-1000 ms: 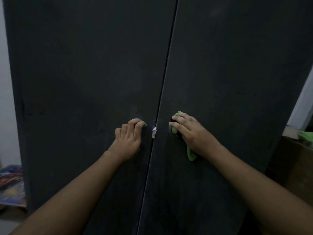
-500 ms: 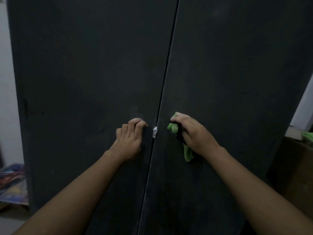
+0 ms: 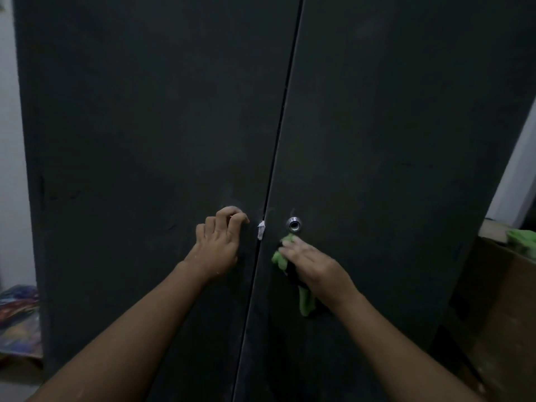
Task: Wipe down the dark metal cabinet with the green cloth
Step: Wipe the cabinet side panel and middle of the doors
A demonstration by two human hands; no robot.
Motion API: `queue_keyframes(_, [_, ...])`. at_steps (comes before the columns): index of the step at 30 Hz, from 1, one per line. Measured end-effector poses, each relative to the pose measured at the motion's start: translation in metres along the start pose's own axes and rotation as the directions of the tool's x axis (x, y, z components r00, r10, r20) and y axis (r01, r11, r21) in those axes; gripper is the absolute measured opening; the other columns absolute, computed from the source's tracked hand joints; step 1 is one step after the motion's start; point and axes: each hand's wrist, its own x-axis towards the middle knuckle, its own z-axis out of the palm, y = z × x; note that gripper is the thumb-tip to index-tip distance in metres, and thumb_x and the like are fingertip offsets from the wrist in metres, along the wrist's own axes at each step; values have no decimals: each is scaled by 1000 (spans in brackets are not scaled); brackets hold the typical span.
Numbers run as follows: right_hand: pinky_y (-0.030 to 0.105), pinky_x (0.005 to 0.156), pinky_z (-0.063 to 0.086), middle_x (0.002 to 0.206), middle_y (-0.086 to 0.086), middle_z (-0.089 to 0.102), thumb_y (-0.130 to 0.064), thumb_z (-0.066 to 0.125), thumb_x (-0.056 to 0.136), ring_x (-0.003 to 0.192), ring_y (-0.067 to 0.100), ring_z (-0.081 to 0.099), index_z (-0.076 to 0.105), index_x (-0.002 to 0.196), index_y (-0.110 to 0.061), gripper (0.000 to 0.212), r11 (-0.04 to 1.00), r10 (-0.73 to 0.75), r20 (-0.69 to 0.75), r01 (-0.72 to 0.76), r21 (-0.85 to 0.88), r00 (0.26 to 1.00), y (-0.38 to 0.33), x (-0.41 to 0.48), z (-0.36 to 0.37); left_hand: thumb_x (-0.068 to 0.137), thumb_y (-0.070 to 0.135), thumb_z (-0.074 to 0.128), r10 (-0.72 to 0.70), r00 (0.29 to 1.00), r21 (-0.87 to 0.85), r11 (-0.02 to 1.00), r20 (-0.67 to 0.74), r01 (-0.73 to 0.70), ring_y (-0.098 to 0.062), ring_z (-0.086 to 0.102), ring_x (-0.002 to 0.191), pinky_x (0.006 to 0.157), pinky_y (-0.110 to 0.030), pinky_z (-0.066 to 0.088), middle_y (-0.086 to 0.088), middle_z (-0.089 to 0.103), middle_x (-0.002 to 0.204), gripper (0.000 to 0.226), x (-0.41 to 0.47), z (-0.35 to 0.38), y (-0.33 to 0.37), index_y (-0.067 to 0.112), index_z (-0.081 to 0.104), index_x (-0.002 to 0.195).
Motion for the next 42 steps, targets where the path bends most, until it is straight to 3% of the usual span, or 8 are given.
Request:
queue_keyframes(10, [36, 112, 42, 140, 6, 59, 5, 57, 89, 135, 19, 51, 61, 135, -8, 48, 998, 12, -42, -14, -63, 999, 6, -12, 0, 91, 21, 54, 2, 1000, 14, 1000, 1, -2, -25, 30, 116, 98, -38, 28, 4, 11, 138, 52, 1, 0, -1, 35, 20, 129])
queue_keyframes(17, [12, 112, 31, 134, -10, 58, 7, 69, 82, 131, 8, 52, 65, 130, -13, 52, 868, 497, -382, -439, 235, 779, 5, 38, -36, 90, 19, 56, 16, 999, -2, 1000, -37, -16, -23, 31, 113, 94, -34, 25, 6, 12, 137, 55, 0, 2, -2, 37, 18, 125])
queue_keyframes(20, [11, 110, 34, 132, -7, 63, -2, 70, 83, 128, 6, 54, 66, 129, -17, 49, 914, 403, -298, -363, 182, 865, -11, 72, -35, 92, 22, 54, 25, 999, -11, 1000, -29, -25, -24, 30, 114, 95, -35, 25, 4, 11, 138, 52, 1, 3, -3, 37, 18, 126])
queue_keyframes(23, [33, 103, 50, 129, 4, 68, -4, 71, 80, 125, 20, 60, 66, 128, -13, 49, 960, 280, -162, -280, 20, 946, -32, 83, -14, 93, 25, 53, 21, 999, 1, 1000, -30, -21, -26, 30, 116, 94, -36, 27, 3, 10, 139, 52, 1, 4, -2, 37, 16, 127])
queue_keyframes(30, [37, 96, 53, 126, 10, 69, -11, 57, 82, 119, 25, 64, 66, 127, -5, 46, 962, 205, -170, -230, -145, 964, -44, 55, 19, 92, 24, 56, 4, 1000, 21, 1000, -15, -3, -26, 31, 116, 95, -39, 29, 3, 10, 139, 55, -1, 3, -2, 36, 16, 128])
queue_keyframes(35, [38, 91, 58, 127, 11, 68, 6, 79, 66, 120, 23, 64, 67, 125, -6, 62, 974, 134, -32, -137, -181, 991, -37, 16, 24, 92, 22, 54, 3, 1000, 18, 1000, -5, -3, -26, 31, 116, 95, -38, 27, 3, 9, 138, 54, 0, 2, 0, 37, 15, 126])
queue_keyframes(39, [30, 100, 49, 128, 17, 67, -6, 63, 86, 116, 25, 65, 66, 126, 2, 40, 973, 109, -255, -156, -170, 961, -34, 38, -6, 91, 19, 54, 7, 1000, 25, 1000, -17, -6, -25, 30, 116, 95, -37, 25, 4, 8, 138, 56, 0, 3, -1, 37, 15, 127])
queue_keyframes(42, [29, 106, 44, 130, 18, 65, 1, 58, 91, 119, 26, 64, 64, 128, 2, 38, 949, 264, -410, -312, -54, 873, -18, 76, -38, 91, 17, 53, 17, 999, 16, 1000, -40, -17, -25, 30, 114, 93, -36, 24, 4, 9, 138, 55, 0, 4, -1, 37, 16, 125])
